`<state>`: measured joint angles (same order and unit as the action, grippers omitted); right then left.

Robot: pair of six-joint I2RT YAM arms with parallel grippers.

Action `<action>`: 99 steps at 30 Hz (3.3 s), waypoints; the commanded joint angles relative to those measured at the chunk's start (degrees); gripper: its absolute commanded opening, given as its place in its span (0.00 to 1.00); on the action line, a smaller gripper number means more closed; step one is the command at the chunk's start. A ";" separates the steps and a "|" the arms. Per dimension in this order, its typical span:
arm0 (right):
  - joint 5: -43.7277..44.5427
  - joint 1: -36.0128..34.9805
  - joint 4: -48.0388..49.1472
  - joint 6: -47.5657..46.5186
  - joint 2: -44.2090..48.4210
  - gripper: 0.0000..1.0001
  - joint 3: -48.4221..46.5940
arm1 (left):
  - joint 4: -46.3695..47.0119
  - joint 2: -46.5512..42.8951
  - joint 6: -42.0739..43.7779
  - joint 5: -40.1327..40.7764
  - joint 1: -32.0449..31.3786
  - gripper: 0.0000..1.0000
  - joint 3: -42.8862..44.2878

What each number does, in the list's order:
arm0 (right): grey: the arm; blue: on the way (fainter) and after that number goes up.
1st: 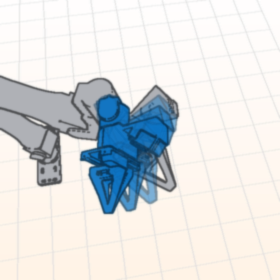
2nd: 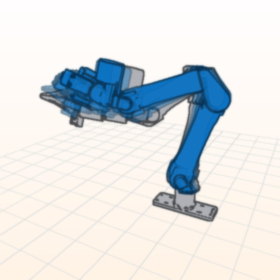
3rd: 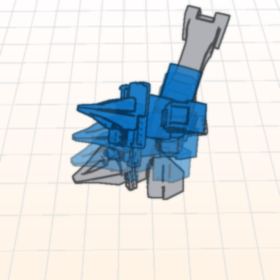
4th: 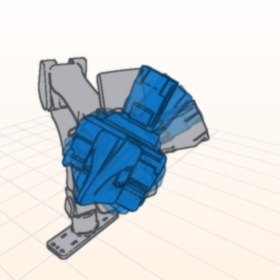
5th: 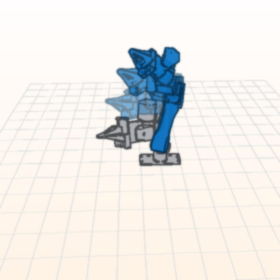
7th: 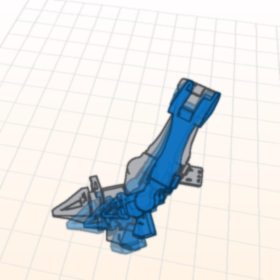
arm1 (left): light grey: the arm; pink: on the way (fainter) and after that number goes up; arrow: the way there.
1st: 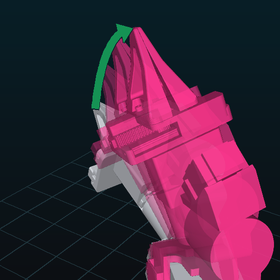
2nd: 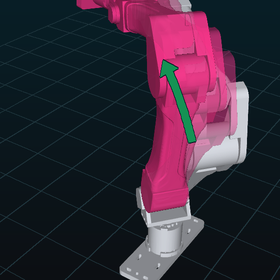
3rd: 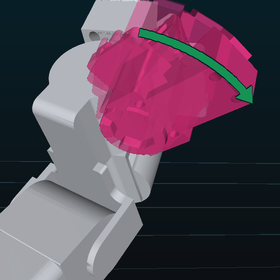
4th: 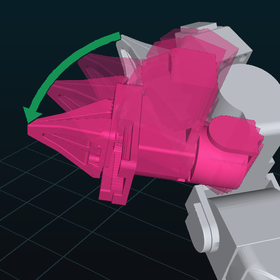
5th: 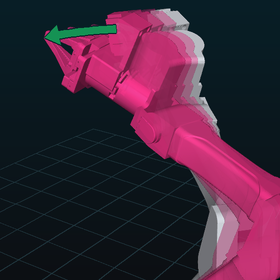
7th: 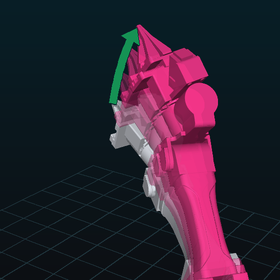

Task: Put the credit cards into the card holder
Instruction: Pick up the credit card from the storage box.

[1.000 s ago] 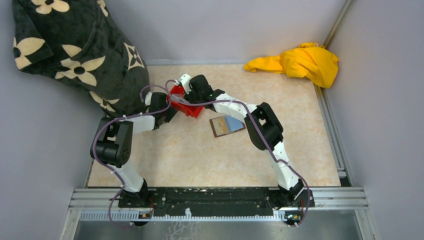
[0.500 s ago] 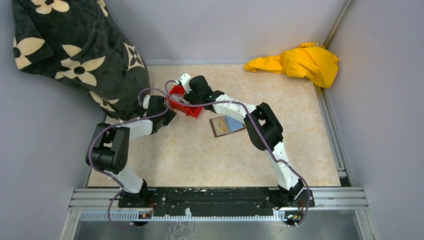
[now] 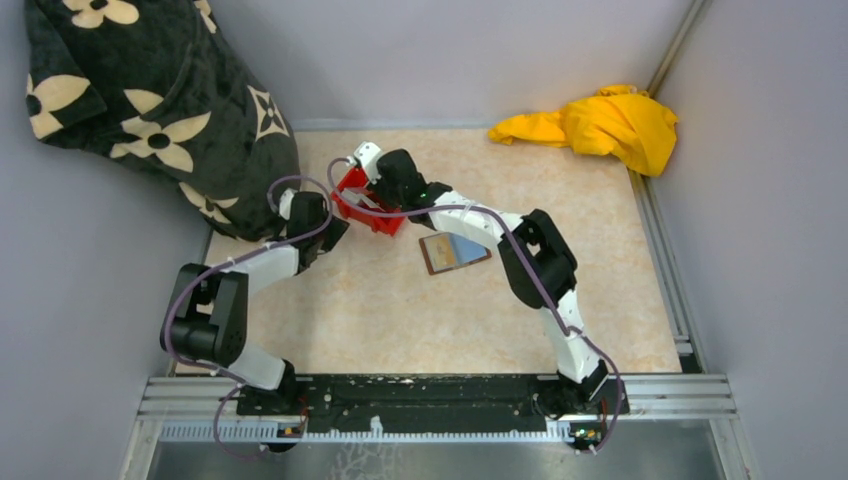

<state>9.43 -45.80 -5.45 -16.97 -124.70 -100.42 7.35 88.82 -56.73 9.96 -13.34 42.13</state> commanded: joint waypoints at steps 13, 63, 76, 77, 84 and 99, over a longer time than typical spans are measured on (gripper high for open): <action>6.73 -4.20 8.30 -0.91 22.36 0.00 17.49 | -7.29 -13.97 -1.23 -3.19 -1.93 0.41 -0.61; 24.15 -24.18 27.31 -12.93 35.90 0.00 43.23 | -9.46 -19.16 -9.44 -39.12 -3.62 0.42 5.43; 26.44 -24.19 29.48 -15.64 34.20 0.00 42.67 | -2.15 -16.96 -11.35 -43.95 -3.62 0.03 2.11; 27.08 -24.18 30.91 -16.02 34.18 0.00 43.13 | -1.42 -16.74 -11.68 -44.30 -3.62 0.00 1.74; 31.20 -24.16 40.48 -15.54 34.99 0.20 48.00 | 0.71 -17.76 -11.72 -38.46 -3.58 0.00 -0.76; 23.28 -17.37 35.15 1.19 37.87 0.39 45.92 | 1.08 -21.61 -7.72 -15.45 -3.43 0.00 -2.77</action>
<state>37.04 -66.08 30.24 -24.47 -90.48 -51.68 6.26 70.00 -66.52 -13.96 -16.69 40.18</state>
